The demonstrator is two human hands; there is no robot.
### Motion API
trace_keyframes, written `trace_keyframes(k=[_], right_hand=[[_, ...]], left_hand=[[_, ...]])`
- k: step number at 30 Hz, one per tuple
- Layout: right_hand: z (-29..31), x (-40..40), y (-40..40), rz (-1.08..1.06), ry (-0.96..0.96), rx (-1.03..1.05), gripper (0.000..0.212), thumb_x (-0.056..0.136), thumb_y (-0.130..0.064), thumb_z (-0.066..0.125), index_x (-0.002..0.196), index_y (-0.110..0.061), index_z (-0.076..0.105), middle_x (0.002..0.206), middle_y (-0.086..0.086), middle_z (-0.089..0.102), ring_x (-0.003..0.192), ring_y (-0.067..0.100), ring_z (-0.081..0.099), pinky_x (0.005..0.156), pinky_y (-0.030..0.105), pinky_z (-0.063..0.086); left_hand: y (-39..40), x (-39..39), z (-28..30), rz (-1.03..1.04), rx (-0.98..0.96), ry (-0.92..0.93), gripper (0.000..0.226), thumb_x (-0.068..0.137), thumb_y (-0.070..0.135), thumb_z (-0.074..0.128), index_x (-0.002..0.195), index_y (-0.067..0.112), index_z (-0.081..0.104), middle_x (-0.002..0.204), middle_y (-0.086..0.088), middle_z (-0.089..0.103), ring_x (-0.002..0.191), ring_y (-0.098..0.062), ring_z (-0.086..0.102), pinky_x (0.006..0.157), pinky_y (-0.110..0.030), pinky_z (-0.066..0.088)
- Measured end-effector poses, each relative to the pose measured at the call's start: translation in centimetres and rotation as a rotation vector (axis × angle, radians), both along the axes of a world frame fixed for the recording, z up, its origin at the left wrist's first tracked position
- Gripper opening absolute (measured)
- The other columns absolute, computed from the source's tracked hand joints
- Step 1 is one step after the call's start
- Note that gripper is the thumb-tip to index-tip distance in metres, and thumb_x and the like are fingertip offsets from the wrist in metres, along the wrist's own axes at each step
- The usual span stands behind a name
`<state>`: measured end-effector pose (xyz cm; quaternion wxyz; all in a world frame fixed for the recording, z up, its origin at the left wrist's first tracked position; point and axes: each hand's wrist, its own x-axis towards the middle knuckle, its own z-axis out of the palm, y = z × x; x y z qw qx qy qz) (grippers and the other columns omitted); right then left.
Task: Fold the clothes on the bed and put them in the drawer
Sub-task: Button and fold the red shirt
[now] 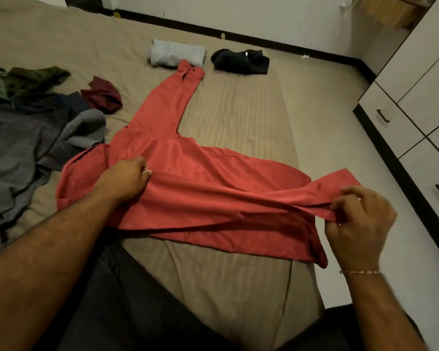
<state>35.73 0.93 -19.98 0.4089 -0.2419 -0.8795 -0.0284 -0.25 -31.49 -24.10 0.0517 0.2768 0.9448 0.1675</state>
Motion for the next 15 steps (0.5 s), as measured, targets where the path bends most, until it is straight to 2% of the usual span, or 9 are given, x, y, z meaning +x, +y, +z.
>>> trace_keyframes(k=[2, 4, 6, 7, 9, 12, 13, 15], right_hand=[[-0.9, 0.7, 0.2, 0.050, -0.226, -0.048, 0.024, 0.070, -0.001, 0.070, 0.074, -0.020, 0.055, 0.088, 0.000, 0.059, 0.087, 0.033, 0.057, 0.082, 0.043, 0.038], [-2.3, 1.6, 0.7, 0.053, -0.562, -0.160, 0.037, 0.064, -0.004, 0.075, 0.071, -0.029, 0.049, 0.077, -0.008, 0.050, 0.076, 0.030, 0.059, 0.074, 0.036, 0.038], [-3.5, 2.5, 1.1, 0.065, -0.868, -0.405, 0.028, 0.066, -0.024, 0.075, 0.083, -0.033, 0.056, 0.093, -0.009, 0.055, 0.091, 0.028, 0.063, 0.077, 0.034, 0.045], [-3.8, 2.9, 1.4, 0.090, -0.948, -0.498, 0.027, 0.067, -0.036, 0.071, 0.090, -0.035, 0.058, 0.105, -0.010, 0.056, 0.099, 0.025, 0.061, 0.083, 0.035, 0.049], [-3.8, 3.3, 1.8, 0.188, -0.871, -0.598, 0.036, 0.071, -0.055, 0.067, 0.102, -0.041, 0.059, 0.123, -0.015, 0.053, 0.111, 0.016, 0.054, 0.092, 0.032, 0.049], [-2.8, 2.4, 1.0, 0.297, -0.636, -0.652, 0.037, 0.086, -0.058, 0.073, 0.118, -0.046, 0.060, 0.141, -0.023, 0.043, 0.128, 0.002, 0.039, 0.103, 0.024, 0.038], [-2.9, 1.9, 0.8, 0.305, -0.545, -0.694, 0.033, 0.091, -0.059, 0.068, 0.119, -0.044, 0.061, 0.141, -0.022, 0.044, 0.131, 0.001, 0.039, 0.105, 0.025, 0.037], [-3.6, 0.9, 1.1, 0.200, -0.434, -0.714, 0.037, 0.094, -0.058, 0.058, 0.124, -0.037, 0.062, 0.141, -0.012, 0.049, 0.134, 0.012, 0.043, 0.110, 0.034, 0.038]], left_hand=[[-0.1, -0.1, -0.1, -0.003, -0.011, 0.011, 0.021, 0.102, 0.034, 0.057, 0.098, 0.013, 0.055, 0.101, -0.026, 0.068, 0.095, -0.044, 0.066, 0.077, -0.045, 0.050], [-0.1, -0.1, -0.2, -0.009, -0.022, 0.007, 0.020, 0.101, 0.035, 0.057, 0.096, 0.016, 0.052, 0.100, -0.025, 0.069, 0.093, -0.044, 0.066, 0.077, -0.046, 0.053], [-0.2, -0.1, -0.3, -0.010, -0.042, -0.011, 0.021, 0.101, 0.037, 0.057, 0.096, 0.017, 0.051, 0.100, -0.024, 0.069, 0.092, -0.044, 0.066, 0.078, -0.046, 0.054], [-0.3, -0.1, -0.4, -0.011, -0.043, -0.021, 0.021, 0.101, 0.037, 0.057, 0.096, 0.017, 0.052, 0.100, -0.024, 0.069, 0.092, -0.044, 0.066, 0.078, -0.047, 0.054], [-0.3, -0.1, -0.3, -0.010, -0.037, -0.040, 0.023, 0.100, 0.038, 0.058, 0.093, 0.016, 0.053, 0.100, -0.023, 0.069, 0.093, -0.043, 0.066, 0.080, -0.046, 0.054], [-0.2, 0.1, 0.1, 0.006, -0.009, -0.074, 0.032, 0.100, 0.045, 0.057, 0.087, 0.016, 0.059, 0.097, -0.021, 0.069, 0.094, -0.040, 0.066, 0.080, -0.042, 0.052], [-0.1, 0.1, 0.1, 0.015, -0.005, -0.084, 0.035, 0.100, 0.048, 0.056, 0.086, 0.016, 0.061, 0.096, -0.020, 0.069, 0.094, -0.039, 0.065, 0.080, -0.041, 0.050], [-0.1, 0.2, 0.0, 0.002, -0.031, -0.078, 0.036, 0.100, 0.047, 0.057, 0.083, 0.015, 0.062, 0.096, -0.020, 0.070, 0.093, -0.040, 0.065, 0.080, -0.041, 0.052]])
